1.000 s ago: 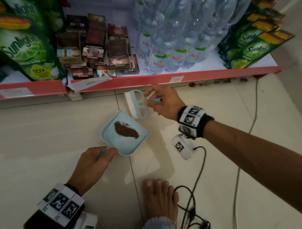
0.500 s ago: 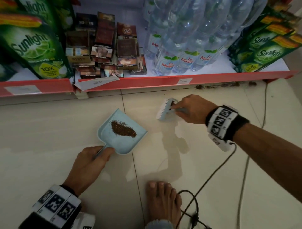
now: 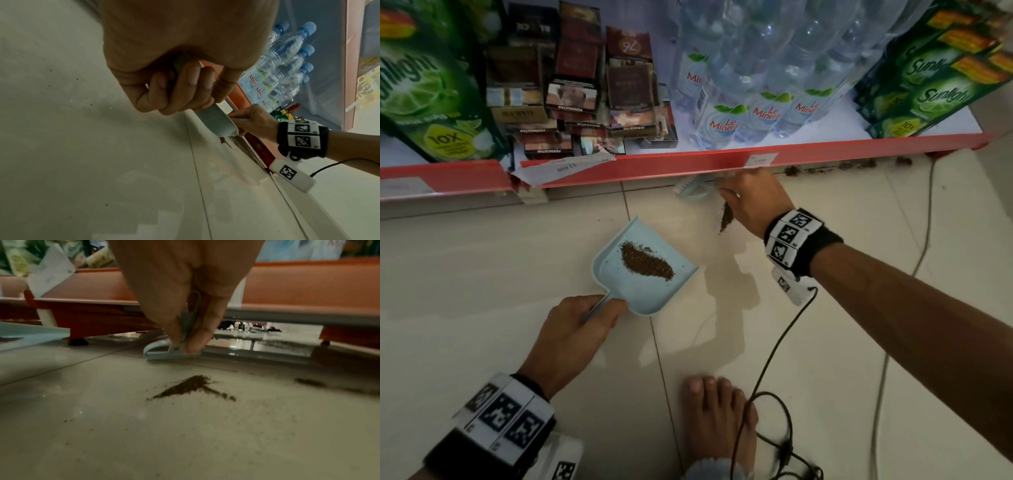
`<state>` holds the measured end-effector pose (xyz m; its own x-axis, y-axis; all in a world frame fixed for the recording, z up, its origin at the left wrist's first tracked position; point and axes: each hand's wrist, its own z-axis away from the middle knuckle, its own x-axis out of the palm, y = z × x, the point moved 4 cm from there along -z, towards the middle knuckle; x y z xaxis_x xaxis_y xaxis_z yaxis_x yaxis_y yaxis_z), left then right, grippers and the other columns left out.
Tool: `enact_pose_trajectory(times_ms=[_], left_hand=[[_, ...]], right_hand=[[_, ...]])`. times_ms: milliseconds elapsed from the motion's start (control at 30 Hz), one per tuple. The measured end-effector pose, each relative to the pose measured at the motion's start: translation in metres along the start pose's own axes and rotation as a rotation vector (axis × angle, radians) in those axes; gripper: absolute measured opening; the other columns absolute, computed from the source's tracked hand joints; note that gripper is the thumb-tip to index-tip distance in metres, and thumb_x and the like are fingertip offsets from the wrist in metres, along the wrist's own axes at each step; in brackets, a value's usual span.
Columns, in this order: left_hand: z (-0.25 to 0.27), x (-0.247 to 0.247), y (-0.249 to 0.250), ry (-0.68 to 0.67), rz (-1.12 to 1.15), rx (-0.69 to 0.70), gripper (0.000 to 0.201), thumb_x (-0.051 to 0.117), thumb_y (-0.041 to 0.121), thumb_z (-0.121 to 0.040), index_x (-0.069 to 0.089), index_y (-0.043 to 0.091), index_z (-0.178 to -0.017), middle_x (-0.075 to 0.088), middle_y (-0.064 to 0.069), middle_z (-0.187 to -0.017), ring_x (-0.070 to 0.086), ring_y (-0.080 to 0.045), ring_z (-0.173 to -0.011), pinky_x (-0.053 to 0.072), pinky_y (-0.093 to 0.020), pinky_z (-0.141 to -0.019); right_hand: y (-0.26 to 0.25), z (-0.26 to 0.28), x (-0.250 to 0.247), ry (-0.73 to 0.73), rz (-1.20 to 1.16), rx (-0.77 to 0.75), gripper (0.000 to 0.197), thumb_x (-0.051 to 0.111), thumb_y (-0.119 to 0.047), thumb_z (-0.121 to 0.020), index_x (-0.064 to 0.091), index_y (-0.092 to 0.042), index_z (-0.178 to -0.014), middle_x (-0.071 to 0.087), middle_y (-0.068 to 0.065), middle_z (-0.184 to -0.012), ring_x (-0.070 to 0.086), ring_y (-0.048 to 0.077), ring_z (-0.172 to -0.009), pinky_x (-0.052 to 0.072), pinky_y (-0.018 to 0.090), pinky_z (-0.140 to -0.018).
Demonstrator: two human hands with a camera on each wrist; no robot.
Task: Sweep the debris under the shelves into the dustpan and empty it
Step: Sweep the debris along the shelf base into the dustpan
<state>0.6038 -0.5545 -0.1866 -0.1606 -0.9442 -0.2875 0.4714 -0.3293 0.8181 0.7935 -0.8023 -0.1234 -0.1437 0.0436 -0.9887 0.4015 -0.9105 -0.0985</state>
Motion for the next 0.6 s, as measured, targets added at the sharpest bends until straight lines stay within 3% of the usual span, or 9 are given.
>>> enact_pose_trajectory(times_ms=[133,400,600], left_hand=[[-0.008,0.001,-0.004,-0.021,-0.002,0.019,0.043,0.052,0.061,-0.071,0.042,0.022,-0.054,0.035,0.011,-0.047,0.033,-0.007,-0.045,0.03,-0.028,-0.054],[-0.042,0.024,0.022,-0.132,-0.059,0.025,0.041,0.053,0.059,-0.069,0.049,0.02,-0.058,0.043,0.007,-0.049,0.042,-0.012,-0.049,0.037,-0.029,-0.059],[-0.067,0.046,0.074,-0.192,-0.129,0.073,0.038,0.056,0.054,-0.074,0.054,0.019,-0.059,0.049,0.004,-0.05,0.048,-0.018,-0.053,0.039,-0.03,-0.059]], right_hand=[[0.021,0.022,-0.011,-0.116,0.008,0.003,0.022,0.057,-0.019,-0.094,0.076,-0.009,-0.097,0.075,0.016,-0.093,0.067,0.037,-0.086,0.051,0.037,-0.077],[0.035,0.07,-0.046,0.135,-0.241,0.301,0.021,0.063,-0.03,-0.094,0.075,-0.013,-0.1,0.074,0.011,-0.076,0.07,0.034,-0.07,0.055,0.045,-0.076],[0.051,0.092,-0.062,0.21,-0.353,0.446,0.01,0.063,-0.017,-0.092,0.066,-0.009,-0.097,0.074,0.012,-0.076,0.072,0.025,-0.063,0.059,0.041,-0.069]])
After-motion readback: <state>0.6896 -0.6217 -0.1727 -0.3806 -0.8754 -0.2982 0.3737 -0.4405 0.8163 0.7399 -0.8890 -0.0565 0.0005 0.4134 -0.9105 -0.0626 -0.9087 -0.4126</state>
